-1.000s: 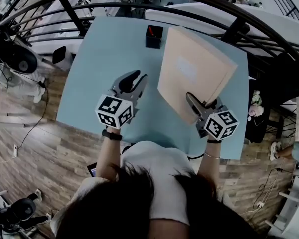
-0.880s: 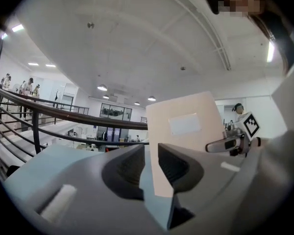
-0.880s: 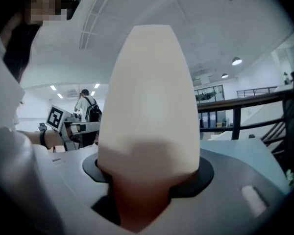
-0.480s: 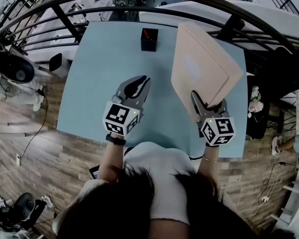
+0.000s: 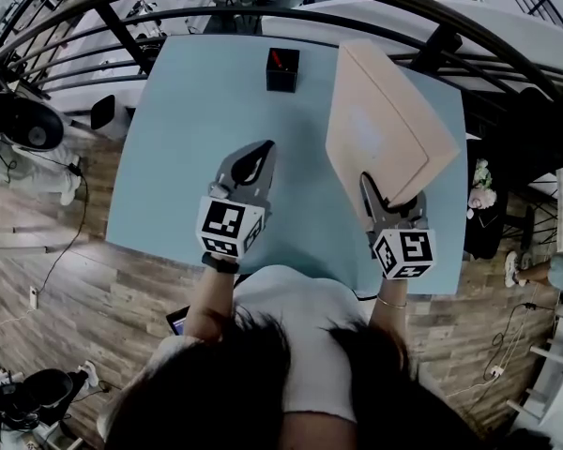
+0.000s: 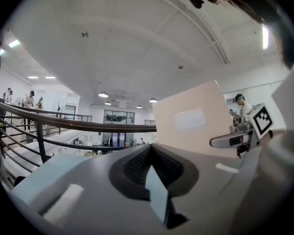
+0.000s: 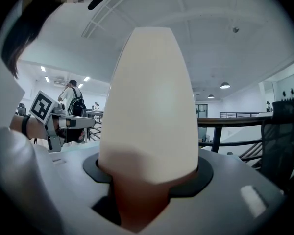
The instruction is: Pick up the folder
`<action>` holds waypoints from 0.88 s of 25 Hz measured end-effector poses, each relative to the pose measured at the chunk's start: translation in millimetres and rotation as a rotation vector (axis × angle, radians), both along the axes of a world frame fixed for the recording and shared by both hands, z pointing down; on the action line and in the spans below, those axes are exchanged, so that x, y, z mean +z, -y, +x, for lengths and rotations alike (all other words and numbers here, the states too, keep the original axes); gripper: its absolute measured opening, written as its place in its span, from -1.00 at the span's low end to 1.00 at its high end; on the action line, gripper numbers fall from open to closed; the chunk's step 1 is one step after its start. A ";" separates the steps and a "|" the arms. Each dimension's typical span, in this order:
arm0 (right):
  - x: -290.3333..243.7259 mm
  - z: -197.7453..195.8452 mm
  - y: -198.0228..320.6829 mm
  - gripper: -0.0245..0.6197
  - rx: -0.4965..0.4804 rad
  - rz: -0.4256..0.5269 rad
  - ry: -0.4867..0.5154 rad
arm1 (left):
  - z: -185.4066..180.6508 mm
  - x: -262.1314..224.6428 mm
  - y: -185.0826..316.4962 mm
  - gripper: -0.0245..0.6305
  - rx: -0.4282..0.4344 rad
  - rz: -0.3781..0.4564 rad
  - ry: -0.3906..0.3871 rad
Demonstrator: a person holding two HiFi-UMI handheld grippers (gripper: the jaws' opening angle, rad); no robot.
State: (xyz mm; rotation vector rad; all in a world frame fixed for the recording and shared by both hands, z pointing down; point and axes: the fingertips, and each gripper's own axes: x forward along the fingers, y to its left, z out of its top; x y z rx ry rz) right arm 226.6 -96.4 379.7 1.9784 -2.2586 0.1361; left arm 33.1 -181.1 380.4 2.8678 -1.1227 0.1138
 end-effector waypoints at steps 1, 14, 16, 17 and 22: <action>-0.1 -0.3 -0.5 -0.05 0.003 0.002 -0.003 | -3.4 0.3 1.3 -0.75 -0.012 -0.001 -0.002; 1.6 1.1 1.7 -0.06 0.006 -0.004 -0.027 | -15.2 7.4 7.4 -0.75 -0.043 -0.019 -0.003; 1.9 1.0 0.9 -0.06 0.007 -0.003 -0.025 | -15.4 7.5 7.5 -0.75 -0.045 -0.019 -0.005; 2.4 1.2 0.7 -0.06 0.007 -0.003 -0.025 | -15.5 7.9 7.7 -0.75 -0.047 -0.020 -0.006; 4.2 1.5 0.7 -0.06 0.008 -0.007 -0.025 | -16.8 9.3 8.7 -0.75 -0.054 -0.023 -0.011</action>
